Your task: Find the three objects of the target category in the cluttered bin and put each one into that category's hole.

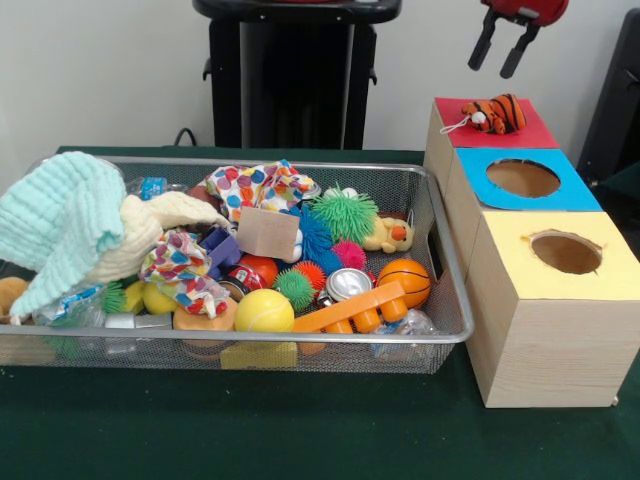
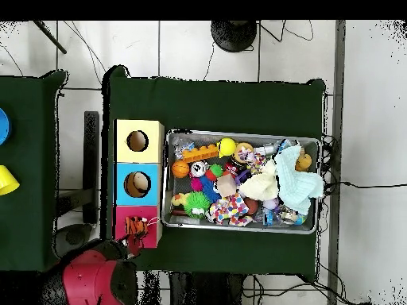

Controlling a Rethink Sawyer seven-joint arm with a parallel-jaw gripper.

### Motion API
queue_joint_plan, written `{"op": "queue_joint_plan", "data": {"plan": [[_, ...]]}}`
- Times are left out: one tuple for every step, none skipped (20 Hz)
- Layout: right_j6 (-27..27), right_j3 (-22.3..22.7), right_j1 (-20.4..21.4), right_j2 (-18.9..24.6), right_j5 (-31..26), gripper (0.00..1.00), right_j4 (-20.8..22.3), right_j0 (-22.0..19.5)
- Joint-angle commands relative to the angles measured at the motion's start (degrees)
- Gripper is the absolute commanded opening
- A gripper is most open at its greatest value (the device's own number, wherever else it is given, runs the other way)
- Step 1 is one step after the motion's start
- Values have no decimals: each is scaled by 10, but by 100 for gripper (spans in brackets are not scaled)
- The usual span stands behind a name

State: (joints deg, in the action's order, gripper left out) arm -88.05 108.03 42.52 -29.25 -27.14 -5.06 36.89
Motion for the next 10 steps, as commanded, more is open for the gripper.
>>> {"op": "queue_joint_plan", "data": {"plan": [[-121,12,25,69,1,100,-36,-40],[-119,18,30,78,9,100,-39,-47],[-116,22,34,88,15,100,-42,-55],[-113,26,38,97,22,100,-46,-62],[-112,29,41,102,25,100,-46,-66],[-110,33,44,107,28,100,-46,-69],[-111,35,45,109,30,100,-45,-71],[-111,38,47,110,32,100,-45,-72],[-112,40,47,113,36,100,-44,-73],[-113,43,48,117,42,100,-45,-76]]}}
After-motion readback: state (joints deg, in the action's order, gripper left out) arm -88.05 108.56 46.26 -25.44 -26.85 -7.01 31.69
